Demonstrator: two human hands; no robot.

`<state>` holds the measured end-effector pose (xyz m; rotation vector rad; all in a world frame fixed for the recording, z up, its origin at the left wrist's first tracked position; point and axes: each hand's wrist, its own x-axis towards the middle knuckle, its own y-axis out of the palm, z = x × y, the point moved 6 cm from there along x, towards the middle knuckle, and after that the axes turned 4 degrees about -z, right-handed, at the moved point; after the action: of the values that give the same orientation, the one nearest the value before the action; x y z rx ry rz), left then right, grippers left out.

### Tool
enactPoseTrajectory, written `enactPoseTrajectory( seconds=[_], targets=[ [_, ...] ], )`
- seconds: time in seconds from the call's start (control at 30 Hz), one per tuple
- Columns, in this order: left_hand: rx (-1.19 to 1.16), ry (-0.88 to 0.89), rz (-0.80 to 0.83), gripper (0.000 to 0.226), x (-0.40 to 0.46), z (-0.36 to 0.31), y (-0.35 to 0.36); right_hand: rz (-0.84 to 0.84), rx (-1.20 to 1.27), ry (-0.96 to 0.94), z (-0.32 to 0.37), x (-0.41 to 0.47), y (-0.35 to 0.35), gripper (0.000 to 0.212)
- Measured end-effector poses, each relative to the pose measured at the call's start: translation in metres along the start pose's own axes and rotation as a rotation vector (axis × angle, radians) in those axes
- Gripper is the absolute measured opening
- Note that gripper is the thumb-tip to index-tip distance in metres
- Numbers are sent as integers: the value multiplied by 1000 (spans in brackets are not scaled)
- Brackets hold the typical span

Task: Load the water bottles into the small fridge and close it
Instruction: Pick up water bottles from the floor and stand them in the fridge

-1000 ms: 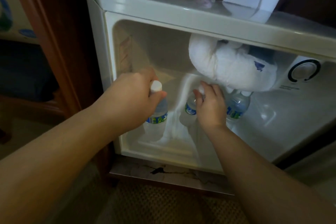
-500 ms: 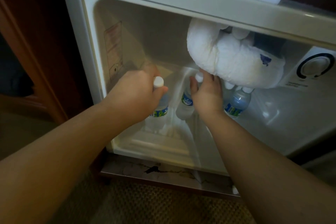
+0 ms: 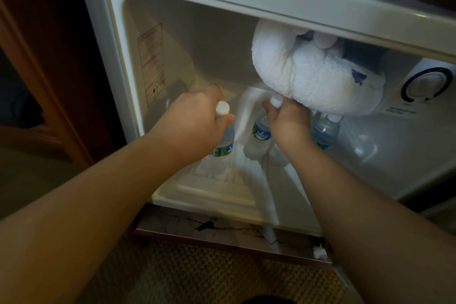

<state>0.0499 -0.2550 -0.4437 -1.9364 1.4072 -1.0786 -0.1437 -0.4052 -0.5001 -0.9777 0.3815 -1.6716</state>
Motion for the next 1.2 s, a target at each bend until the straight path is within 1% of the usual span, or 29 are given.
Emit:
enactPoseTrajectory(
  seconds=[0.07,0.13,0.27,0.47,0.63,0.7,0.8,0.87,0.93,0.97,1.0,1.03,1.07,1.17,1.2],
  targets=[
    [-5,-5,-3,25,1,0,1,-2,42,35,-4,-3,-4,49],
    [-12,-5,-6,24,2,-1,3,-8,57,43,-8,-6,-7,48],
    [-6,-2,-7,24,1,-1,7,-57,-17,4,-8,-10,-11,54],
    [-11,-25,7,23,3,3,10,-74,-59,-55,-5,-13,-14,53],
    [-8,-23,-13,24,6,4,13,-256,-76,-189,0,-28,-17,55],
    [-6,-15,-21,26,8,2,15,-301,-54,-211,2,-36,-19,58],
    [-2,-4,-27,27,14,0,20,-250,67,-192,3,-51,-21,67],
    [-16,-2,-32,27,19,-1,25,-271,127,-172,-2,-70,-25,69],
    [-39,-8,-29,27,25,-1,32,-347,57,-207,-11,-96,-24,55],
    [-44,-17,-19,28,29,-1,37,-337,14,-235,-18,-109,-17,45],
    [-44,-27,-5,29,33,-1,43,-274,-16,-263,-24,-120,-8,37],
    [-41,-35,8,31,36,-1,50,-165,-36,-287,-31,-130,5,34],
    [-38,-40,19,32,40,-1,56,-34,-65,-306,-39,-139,20,35],
    [-40,-38,9,34,51,-3,69,388,-264,-305,-66,-163,63,59],
    [-44,-36,-2,34,55,-5,72,484,-318,-305,-74,-169,73,66]
  ],
)
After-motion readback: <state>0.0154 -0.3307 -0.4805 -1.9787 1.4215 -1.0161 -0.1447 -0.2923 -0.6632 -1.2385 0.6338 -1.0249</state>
